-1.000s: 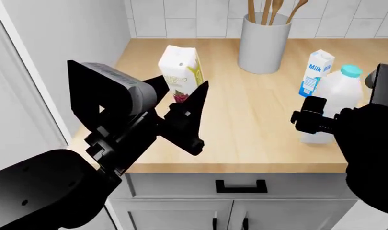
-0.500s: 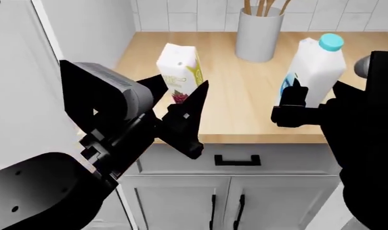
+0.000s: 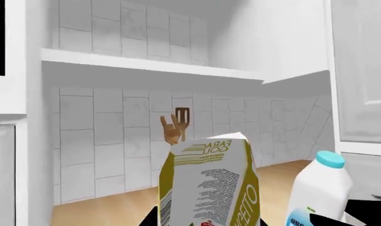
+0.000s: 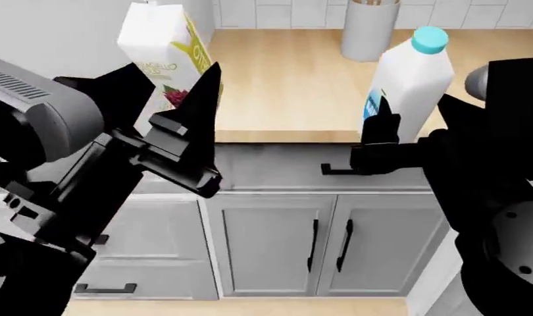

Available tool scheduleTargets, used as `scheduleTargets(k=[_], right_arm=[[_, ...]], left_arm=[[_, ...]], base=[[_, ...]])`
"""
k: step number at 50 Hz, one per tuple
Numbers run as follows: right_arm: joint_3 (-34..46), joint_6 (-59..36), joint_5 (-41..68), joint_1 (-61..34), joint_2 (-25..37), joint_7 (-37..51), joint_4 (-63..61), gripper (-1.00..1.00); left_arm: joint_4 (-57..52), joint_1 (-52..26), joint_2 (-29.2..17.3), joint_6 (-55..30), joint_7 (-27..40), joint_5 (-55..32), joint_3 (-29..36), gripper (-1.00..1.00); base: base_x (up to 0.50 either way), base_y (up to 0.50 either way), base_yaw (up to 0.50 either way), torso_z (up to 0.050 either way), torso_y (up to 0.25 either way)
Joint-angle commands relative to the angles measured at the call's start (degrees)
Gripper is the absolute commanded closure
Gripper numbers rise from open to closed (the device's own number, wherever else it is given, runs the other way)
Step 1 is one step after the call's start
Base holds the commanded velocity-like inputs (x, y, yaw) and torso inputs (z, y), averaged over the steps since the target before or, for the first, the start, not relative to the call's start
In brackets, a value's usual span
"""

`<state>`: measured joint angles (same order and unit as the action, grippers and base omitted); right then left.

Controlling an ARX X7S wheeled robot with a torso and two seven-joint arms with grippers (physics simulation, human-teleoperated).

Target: Move the drinks to the dining counter.

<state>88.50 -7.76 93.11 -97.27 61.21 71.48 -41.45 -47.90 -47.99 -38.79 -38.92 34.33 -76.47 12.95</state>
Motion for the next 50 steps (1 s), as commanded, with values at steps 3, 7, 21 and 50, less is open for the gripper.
scheduleTargets(k=[3, 7, 21, 50], right_arm=[[-2.5, -3.1, -2.2, -3.6, -4.2, 0.2, 0.3, 1.00], [-2.7, -2.9, -2.2, -3.6, -5.2, -0.2, 1.3, 1.00], [-3.4, -0.7, -3.1, -2.0, -4.5, -0.1, 1.6, 1.00], [-3.6, -3.6, -4.6, -3.1, -2.9, 5.2, -0.2, 1.00]], left_arm=[[-1.8, 1.0, -5.7, 2.0, 2.9, -3.2, -6.7, 1.00], [-1.9, 1.1, -6.2, 2.2, 2.9, -3.4, -7.1, 1.00], [-2.2, 1.5, -6.3, 2.7, 3.0, -4.1, -7.3, 1.00], [-2.1, 0.8, -5.7, 2.1, 2.6, -3.7, -5.6, 1.00]], base=[[-0.24, 0.50, 0.00, 0.000, 0.000], [-0.16, 0.50, 0.00, 0.000, 0.000], [-0.13, 0.50, 0.00, 0.001, 0.001], [-0.44, 0.34, 0.00, 0.001, 0.000]])
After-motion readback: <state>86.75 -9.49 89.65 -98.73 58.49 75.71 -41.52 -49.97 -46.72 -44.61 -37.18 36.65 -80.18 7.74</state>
